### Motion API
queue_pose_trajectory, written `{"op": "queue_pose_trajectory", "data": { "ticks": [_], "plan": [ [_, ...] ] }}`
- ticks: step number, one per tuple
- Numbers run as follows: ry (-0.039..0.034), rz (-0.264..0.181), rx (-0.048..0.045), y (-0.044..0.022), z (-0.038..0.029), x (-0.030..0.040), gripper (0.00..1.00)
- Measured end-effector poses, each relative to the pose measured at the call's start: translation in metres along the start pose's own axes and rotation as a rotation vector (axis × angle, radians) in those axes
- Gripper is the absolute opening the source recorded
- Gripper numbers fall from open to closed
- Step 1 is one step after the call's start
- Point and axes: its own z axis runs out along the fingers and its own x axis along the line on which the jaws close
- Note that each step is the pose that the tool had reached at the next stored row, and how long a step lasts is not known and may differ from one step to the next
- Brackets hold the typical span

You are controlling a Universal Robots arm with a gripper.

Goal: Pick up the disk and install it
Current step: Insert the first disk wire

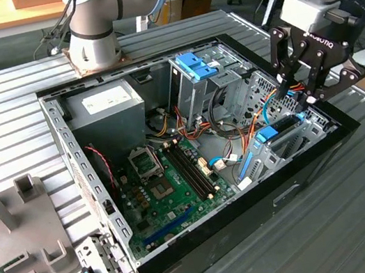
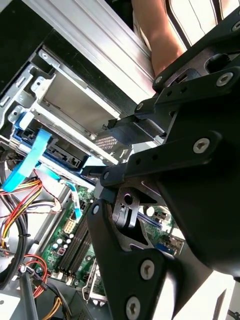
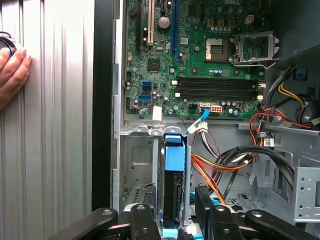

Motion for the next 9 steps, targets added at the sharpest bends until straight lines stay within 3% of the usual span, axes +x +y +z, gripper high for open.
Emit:
{"op": "queue_pose_trajectory", "data": {
  "ticks": [3, 6, 9],
  "plan": [
    [-0.0001, -0.013, -0.0006, -0.0071, 0.0001, -0.0008, 0.44],
    [-0.0008, -0.057, -0.0022, -0.0192, 0.0008, -0.0008, 0.44],
    [-0.0009, -0.096, -0.0023, -0.0251, 0.0014, -0.0007, 0.44]
  ]
}}
